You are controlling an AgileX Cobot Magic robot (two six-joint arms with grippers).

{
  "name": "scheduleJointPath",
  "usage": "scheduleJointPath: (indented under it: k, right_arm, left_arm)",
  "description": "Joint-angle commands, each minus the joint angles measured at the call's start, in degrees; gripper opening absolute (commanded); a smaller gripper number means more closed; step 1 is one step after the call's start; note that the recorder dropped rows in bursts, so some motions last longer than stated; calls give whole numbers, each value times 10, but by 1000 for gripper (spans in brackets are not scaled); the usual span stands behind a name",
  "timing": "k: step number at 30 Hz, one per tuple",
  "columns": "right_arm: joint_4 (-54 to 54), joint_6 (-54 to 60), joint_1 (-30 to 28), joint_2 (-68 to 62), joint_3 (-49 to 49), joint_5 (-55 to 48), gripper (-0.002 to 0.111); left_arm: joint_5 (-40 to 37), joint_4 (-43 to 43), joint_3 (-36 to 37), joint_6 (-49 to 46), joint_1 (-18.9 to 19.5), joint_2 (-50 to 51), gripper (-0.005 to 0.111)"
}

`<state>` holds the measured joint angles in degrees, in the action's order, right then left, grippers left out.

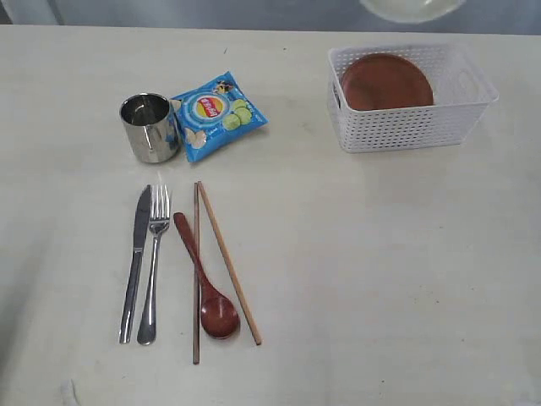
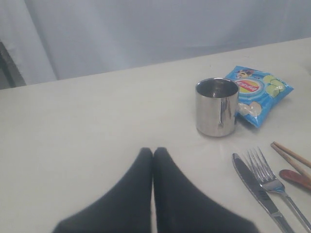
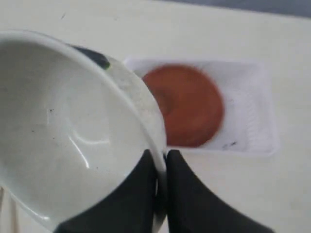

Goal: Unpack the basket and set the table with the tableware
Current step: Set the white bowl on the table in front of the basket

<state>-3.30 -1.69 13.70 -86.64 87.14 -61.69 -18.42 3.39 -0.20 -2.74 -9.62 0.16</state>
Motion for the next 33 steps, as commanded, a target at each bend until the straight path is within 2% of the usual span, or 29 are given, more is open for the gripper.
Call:
scheduleJointPath:
  k: [1, 6, 8, 13, 17, 21, 24, 25, 26, 28, 33]
  right_arm:
    - [-154, 85, -1, 47, -135, -6, 0]
    - [-246, 133, -1, 42, -344, 110, 0]
    - [-270, 149, -1, 26, -391, 154, 0]
    - [-277, 172, -1, -46, -426, 188, 0]
    - [-266, 190, -1, -97, -426, 136, 0]
    - [-261, 196, -1, -99, -426, 142, 0]
    - [-261, 199, -1, -99, -426, 144, 14]
    - [-261, 199, -1, -99, -426, 144, 23]
    - [-261, 199, -1, -99, -426, 143, 42]
    - [-257, 199, -1, -96, -415, 125, 56]
    - [-215, 199, -1, -75, -328, 23, 43]
  left_arm:
    - [1, -7, 2, -1, -4, -2, 0]
    - [1, -7, 2, -1, -4, -2, 0]
    - [1, -7, 2, -1, -4, -2, 0]
    - [1, -7, 2, -1, -4, -2, 0]
    - [1, -7, 2, -1, -4, -2, 0]
    - [1, -7, 2, -1, -4, -2, 0]
    - [1, -7, 2, -1, -4, -2, 0]
    - [1, -7, 2, -1, -4, -2, 0]
    - [1, -7, 2, -1, -4, -2, 0]
    - [1, -7, 2, -1, -4, -2, 0]
    - [1, -7, 2, -1, -4, -2, 0]
